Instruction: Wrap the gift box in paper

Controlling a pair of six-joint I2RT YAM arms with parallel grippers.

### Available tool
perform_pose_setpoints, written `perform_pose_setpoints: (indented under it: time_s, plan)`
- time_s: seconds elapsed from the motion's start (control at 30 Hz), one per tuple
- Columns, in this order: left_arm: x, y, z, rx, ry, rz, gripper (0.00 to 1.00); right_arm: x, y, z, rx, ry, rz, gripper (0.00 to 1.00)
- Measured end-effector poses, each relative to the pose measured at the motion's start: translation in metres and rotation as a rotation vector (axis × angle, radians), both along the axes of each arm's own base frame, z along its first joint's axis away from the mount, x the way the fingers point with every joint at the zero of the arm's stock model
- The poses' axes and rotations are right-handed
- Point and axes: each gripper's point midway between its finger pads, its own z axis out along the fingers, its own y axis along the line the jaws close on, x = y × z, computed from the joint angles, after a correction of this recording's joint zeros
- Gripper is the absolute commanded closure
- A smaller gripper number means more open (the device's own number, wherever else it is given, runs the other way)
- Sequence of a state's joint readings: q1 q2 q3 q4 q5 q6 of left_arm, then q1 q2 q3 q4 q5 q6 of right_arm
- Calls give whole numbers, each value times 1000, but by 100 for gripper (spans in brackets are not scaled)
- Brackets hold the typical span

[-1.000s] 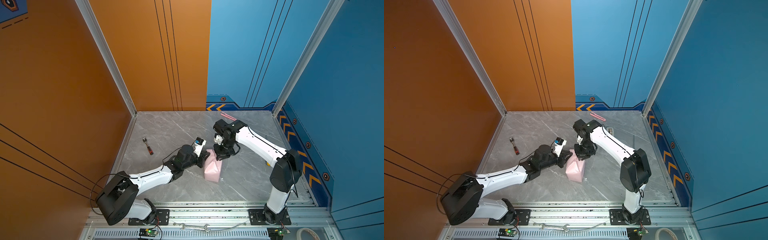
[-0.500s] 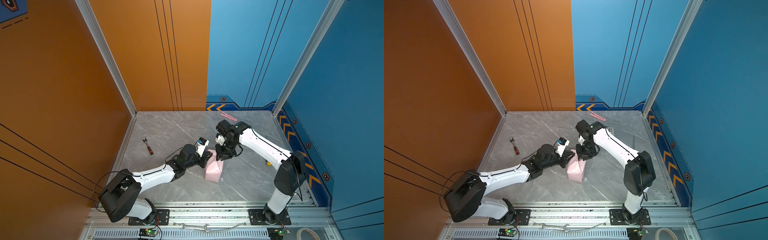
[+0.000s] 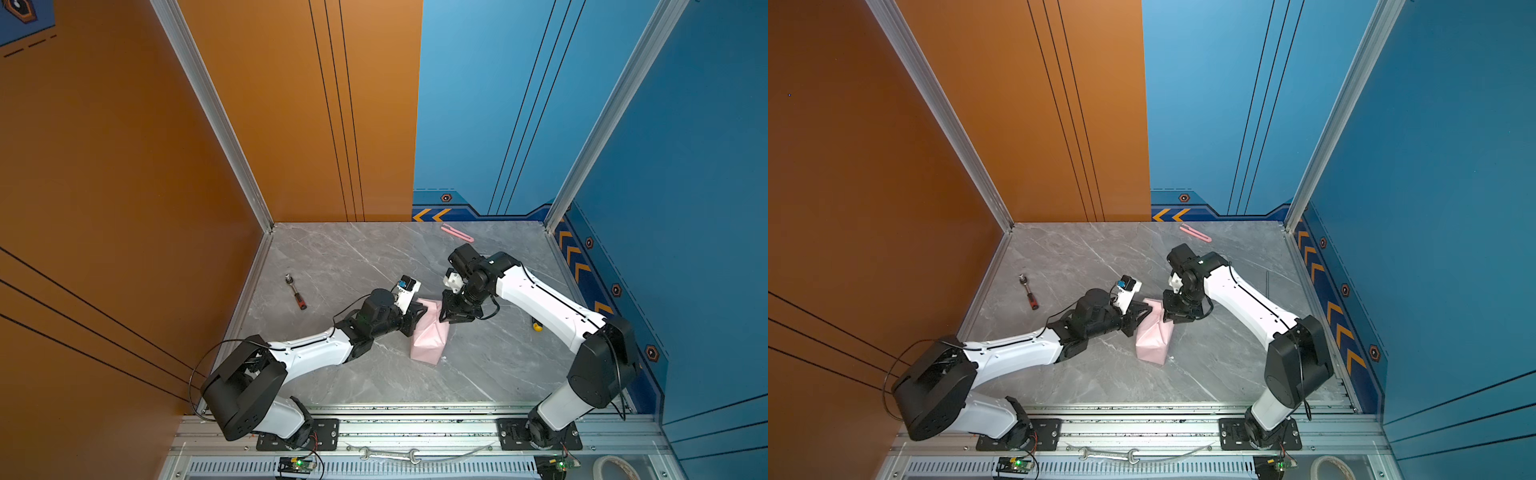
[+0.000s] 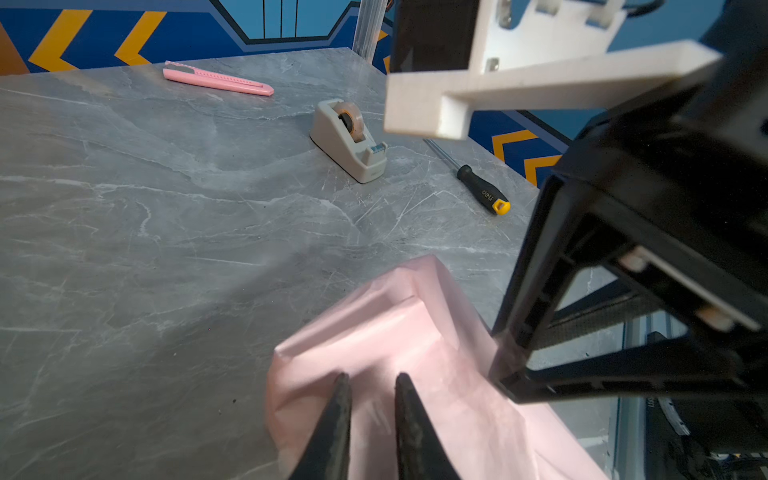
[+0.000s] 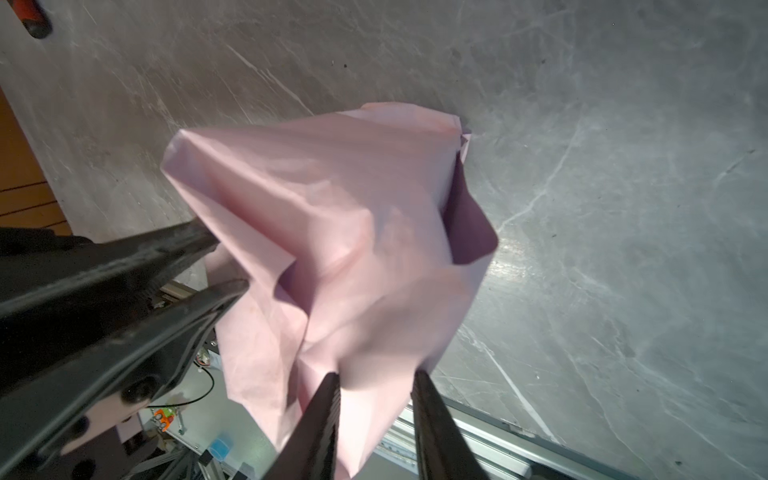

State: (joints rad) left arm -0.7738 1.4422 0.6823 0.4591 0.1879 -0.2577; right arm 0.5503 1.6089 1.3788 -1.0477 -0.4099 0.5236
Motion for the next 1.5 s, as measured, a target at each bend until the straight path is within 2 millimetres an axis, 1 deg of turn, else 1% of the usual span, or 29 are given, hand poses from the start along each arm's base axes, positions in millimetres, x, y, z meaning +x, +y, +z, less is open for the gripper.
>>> perform_pose_setpoints:
  time_s: [0.17,0.23,0.3,0.37,0.47,0.63,0.73,0.83,0.9,0.97,1.0,1.1,1.17,1.2,1.27,1.3,1.33,1.37,1.43,1.5]
  plan:
    - [0,0,0,1,-2,-1,80,1,1,7,62,-30,-29,67]
    - [0,0,0,2,-2,-1,80,-1,-6,6,73,-37,-55,68]
    - [0,0,0,2,-3,-1,80,-6,-15,1,78,-29,-88,68]
    - [0,0,0,3,-4,-3,80,-11,-19,-4,89,-13,-114,70]
    - [-1,-1,0,3,-5,-7,80,-13,-14,-11,116,0,-126,75]
    - [-6,-5,-2,5,-1,-23,80,-11,-2,-16,171,0,-127,84]
    - [-8,-7,-2,5,1,-31,80,-9,0,-18,181,-7,-129,87]
    - [-8,-9,-2,6,1,-35,80,-8,0,-20,183,-7,-134,87]
    - [-8,-10,-2,6,1,-37,80,-7,0,-20,183,-7,-134,83]
    - [-8,-11,-3,8,-4,-39,81,-7,0,-21,181,-8,-135,73]
    - [-8,-12,-3,9,-8,-41,81,-7,-1,-21,180,-8,-137,70]
    - [-7,-13,-4,15,-25,-42,82,-5,-7,-18,175,-13,-154,65]
    - [-8,-14,-4,19,-34,-40,82,-3,-11,-7,183,-34,-166,61]
    - [-8,-14,-4,22,-41,-38,82,-1,-13,2,195,-54,-174,58]
    - [-8,-14,-5,27,-52,-37,82,3,-16,25,223,-110,-186,47]
    - [-8,-14,-5,28,-56,-38,82,6,-17,37,235,-138,-193,39]
    - [-8,-14,-5,31,-60,-38,82,8,-17,48,243,-170,-197,35]
    - [-9,-14,-6,33,-64,-37,82,10,-16,57,251,-191,-198,33]
    - [-8,-14,-5,34,-68,-33,82,13,-14,67,246,-221,-195,32]
    - [-9,-14,-6,35,-70,-31,82,14,-11,66,227,-219,-191,24]
